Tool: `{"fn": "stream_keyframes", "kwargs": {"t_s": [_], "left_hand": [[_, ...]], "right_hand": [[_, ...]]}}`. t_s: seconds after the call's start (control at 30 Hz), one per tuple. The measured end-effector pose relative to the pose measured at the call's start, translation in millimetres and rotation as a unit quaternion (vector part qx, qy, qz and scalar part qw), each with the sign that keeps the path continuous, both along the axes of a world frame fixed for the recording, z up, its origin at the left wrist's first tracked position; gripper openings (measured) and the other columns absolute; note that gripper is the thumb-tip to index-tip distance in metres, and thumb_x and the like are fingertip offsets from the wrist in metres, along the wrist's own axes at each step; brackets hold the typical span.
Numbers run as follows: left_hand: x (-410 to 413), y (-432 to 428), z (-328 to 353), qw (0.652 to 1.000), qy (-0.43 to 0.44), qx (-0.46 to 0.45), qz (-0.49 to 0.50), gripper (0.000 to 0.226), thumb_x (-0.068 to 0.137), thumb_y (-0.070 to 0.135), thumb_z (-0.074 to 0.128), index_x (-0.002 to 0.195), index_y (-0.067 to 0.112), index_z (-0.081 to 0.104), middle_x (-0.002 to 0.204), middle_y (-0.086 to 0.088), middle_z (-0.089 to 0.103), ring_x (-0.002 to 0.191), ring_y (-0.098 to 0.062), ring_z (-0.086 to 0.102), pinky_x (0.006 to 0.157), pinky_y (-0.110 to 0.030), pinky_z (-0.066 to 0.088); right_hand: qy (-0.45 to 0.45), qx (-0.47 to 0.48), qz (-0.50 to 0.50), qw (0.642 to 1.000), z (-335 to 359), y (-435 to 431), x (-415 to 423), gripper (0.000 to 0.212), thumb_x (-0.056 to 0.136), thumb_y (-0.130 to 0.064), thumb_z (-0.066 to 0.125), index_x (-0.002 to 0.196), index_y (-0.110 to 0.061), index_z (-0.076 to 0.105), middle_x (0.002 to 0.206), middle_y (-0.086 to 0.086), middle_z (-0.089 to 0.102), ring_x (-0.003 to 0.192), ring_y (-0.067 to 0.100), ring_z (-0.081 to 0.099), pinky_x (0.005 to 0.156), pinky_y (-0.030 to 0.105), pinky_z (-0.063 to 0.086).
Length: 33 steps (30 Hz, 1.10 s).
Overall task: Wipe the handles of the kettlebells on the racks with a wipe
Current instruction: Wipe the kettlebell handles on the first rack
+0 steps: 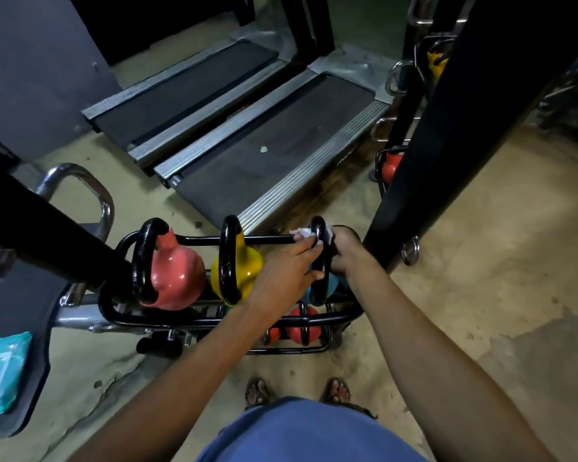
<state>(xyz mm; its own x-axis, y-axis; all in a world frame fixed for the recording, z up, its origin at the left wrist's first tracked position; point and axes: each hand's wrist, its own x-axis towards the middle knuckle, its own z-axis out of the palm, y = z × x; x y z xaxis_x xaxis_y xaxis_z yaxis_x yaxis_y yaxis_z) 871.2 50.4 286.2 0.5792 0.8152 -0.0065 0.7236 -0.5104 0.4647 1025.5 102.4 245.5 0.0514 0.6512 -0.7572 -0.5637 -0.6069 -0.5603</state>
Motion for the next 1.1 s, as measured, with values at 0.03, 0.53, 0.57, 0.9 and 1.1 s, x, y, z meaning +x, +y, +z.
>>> {"fn": "stream_keyframes", "kwargs": {"t_s": [0.03,0.53,0.57,0.9,1.1], "left_hand": [[1,0,0,1.000,0.006,-0.002,-0.001,0.060,0.098,0.035,0.061,0.153,0.024,0.040,0.163,0.008,0.028,0.142,-0.018,0.040,0.107,-0.036,0.044],[-14,-41,-27,0.992,0.018,0.122,-0.040,0.082,0.087,0.017,0.074,0.156,0.016,0.030,0.163,-0.006,0.028,0.128,-0.023,0.054,0.102,-0.035,0.052],[-16,-47,-29,0.991,0.012,0.124,-0.048,0.083,0.087,0.019,0.075,0.157,0.016,0.029,0.163,-0.007,0.026,0.131,-0.022,0.052,0.104,-0.034,0.050],[-50,-36,-24,0.983,-0.172,0.037,0.049,0.032,0.097,0.020,0.062,0.128,0.020,0.066,0.141,0.005,0.055,0.120,-0.008,0.058,0.099,-0.029,0.053],[-39,13,-14,0.986,-0.160,0.025,0.029,0.033,0.097,0.026,0.059,0.129,0.023,0.065,0.141,0.010,0.055,0.123,-0.004,0.056,0.102,-0.031,0.050]], "right_hand": [[0.059,-0.002,-0.019,0.998,-2,2,-1,0.038,0.105,-0.019,0.041,0.119,0.008,0.063,0.086,0.020,0.074,0.075,0.027,0.076,0.064,0.032,0.062],[-0.609,0.080,0.303,0.729,42,19,-14,0.035,0.085,-0.042,0.058,0.106,-0.021,0.076,0.111,0.009,0.072,0.100,0.032,0.067,0.090,0.038,0.056],[-0.626,0.075,0.342,0.697,43,25,-15,0.030,0.086,-0.035,0.060,0.106,-0.018,0.076,0.113,0.011,0.072,0.102,0.034,0.067,0.090,0.037,0.056],[-0.728,0.323,0.200,0.571,19,-111,-22,0.030,0.093,-0.012,0.060,0.122,-0.016,0.068,0.130,0.002,0.066,0.115,0.017,0.064,0.085,0.030,0.055],[-0.687,0.221,0.115,0.682,36,-61,-15,0.025,0.091,-0.006,0.057,0.114,-0.011,0.063,0.087,0.006,0.065,0.076,0.027,0.062,0.063,0.031,0.045]]}}
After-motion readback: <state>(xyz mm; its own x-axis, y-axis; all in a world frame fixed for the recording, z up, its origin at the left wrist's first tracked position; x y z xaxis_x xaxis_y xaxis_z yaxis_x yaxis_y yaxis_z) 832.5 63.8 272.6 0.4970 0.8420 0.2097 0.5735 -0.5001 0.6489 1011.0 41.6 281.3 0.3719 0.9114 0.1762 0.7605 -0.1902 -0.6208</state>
